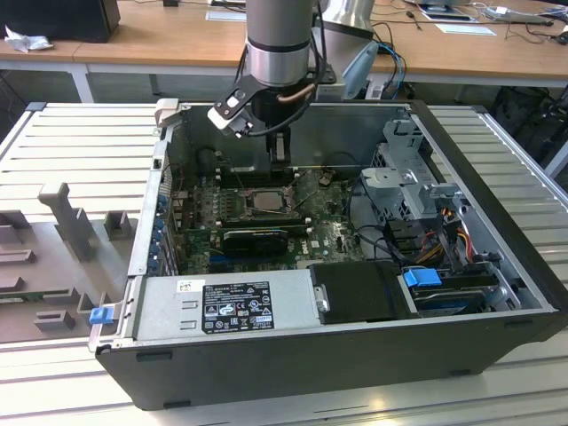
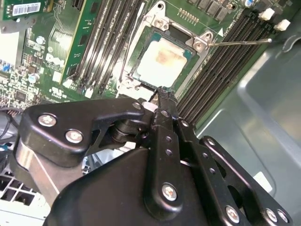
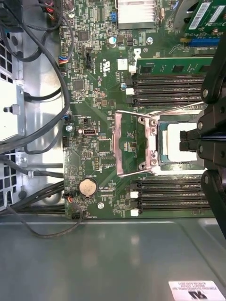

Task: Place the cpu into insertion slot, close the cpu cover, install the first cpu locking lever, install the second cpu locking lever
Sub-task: 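Close the cpu cover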

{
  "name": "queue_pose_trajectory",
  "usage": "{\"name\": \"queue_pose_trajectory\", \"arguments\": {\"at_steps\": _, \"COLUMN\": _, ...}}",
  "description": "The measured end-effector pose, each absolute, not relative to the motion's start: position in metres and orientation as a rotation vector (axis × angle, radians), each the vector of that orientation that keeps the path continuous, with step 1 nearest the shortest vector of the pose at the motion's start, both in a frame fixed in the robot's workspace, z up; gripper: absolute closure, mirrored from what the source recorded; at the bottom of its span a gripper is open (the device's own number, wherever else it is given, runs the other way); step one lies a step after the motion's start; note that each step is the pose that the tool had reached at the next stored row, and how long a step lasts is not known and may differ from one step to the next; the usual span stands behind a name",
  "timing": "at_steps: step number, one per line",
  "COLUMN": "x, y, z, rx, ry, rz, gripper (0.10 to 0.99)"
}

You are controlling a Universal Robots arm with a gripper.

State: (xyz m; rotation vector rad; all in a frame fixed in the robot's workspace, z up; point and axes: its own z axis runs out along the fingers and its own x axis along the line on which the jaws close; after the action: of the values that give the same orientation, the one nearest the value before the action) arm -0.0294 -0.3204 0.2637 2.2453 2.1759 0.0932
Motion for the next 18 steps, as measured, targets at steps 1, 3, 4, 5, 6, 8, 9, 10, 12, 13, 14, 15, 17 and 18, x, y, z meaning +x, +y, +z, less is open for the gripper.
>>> {"name": "queue_pose_trajectory", "arguments": {"at_steps": 1, "x": -0.029, "y": -0.32, "z": 0.265, "rx": 2.246, "ry": 2.176, "rz": 0.093, "gripper": 0.98}}
{"name": "queue_pose_trajectory", "arguments": {"at_steps": 3, "x": -0.025, "y": -0.32, "z": 0.265, "rx": 2.246, "ry": 2.176, "rz": 0.093, "gripper": 0.98}}
{"name": "queue_pose_trajectory", "arguments": {"at_steps": 4, "x": -0.022, "y": -0.32, "z": 0.266, "rx": 2.246, "ry": 2.176, "rz": 0.092, "gripper": 0.98}}
{"name": "queue_pose_trajectory", "arguments": {"at_steps": 5, "x": -0.02, "y": -0.32, "z": 0.266, "rx": 2.246, "ry": 2.176, "rz": 0.092, "gripper": 0.98}}
{"name": "queue_pose_trajectory", "arguments": {"at_steps": 6, "x": -0.016, "y": -0.32, "z": 0.267, "rx": 2.246, "ry": 2.177, "rz": 0.091, "gripper": 0.98}}
{"name": "queue_pose_trajectory", "arguments": {"at_steps": 8, "x": -0.015, "y": -0.32, "z": 0.271, "rx": 2.247, "ry": 2.177, "rz": 0.09, "gripper": 0.98}}
{"name": "queue_pose_trajectory", "arguments": {"at_steps": 9, "x": -0.015, "y": -0.32, "z": 0.274, "rx": 2.247, "ry": 2.177, "rz": 0.09, "gripper": 0.98}}
{"name": "queue_pose_trajectory", "arguments": {"at_steps": 10, "x": -0.015, "y": -0.32, "z": 0.275, "rx": 2.247, "ry": 2.177, "rz": 0.09, "gripper": 0.98}}
{"name": "queue_pose_trajectory", "arguments": {"at_steps": 12, "x": -0.013, "y": -0.32, "z": 0.275, "rx": 2.247, "ry": 2.177, "rz": 0.09, "gripper": 0.98}}
{"name": "queue_pose_trajectory", "arguments": {"at_steps": 13, "x": -0.013, "y": -0.32, "z": 0.275, "rx": 2.247, "ry": 2.177, "rz": 0.089, "gripper": 0.98}}
{"name": "queue_pose_trajectory", "arguments": {"at_steps": 14, "x": -0.012, "y": -0.32, "z": 0.275, "rx": 2.247, "ry": 2.177, "rz": 0.089, "gripper": 0.98}}
{"name": "queue_pose_trajectory", "arguments": {"at_steps": 15, "x": -0.011, "y": -0.32, "z": 0.275, "rx": 2.247, "ry": 2.177, "rz": 0.089, "gripper": 0.98}}
{"name": "queue_pose_trajectory", "arguments": {"at_steps": 17, "x": -0.009, "y": -0.32, "z": 0.275, "rx": 2.247, "ry": 2.177, "rz": 0.089, "gripper": 0.98}}
{"name": "queue_pose_trajectory", "arguments": {"at_steps": 18, "x": -0.008, "y": -0.32, "z": 0.275, "rx": 2.246, "ry": 2.177, "rz": 0.089, "gripper": 0.98}}
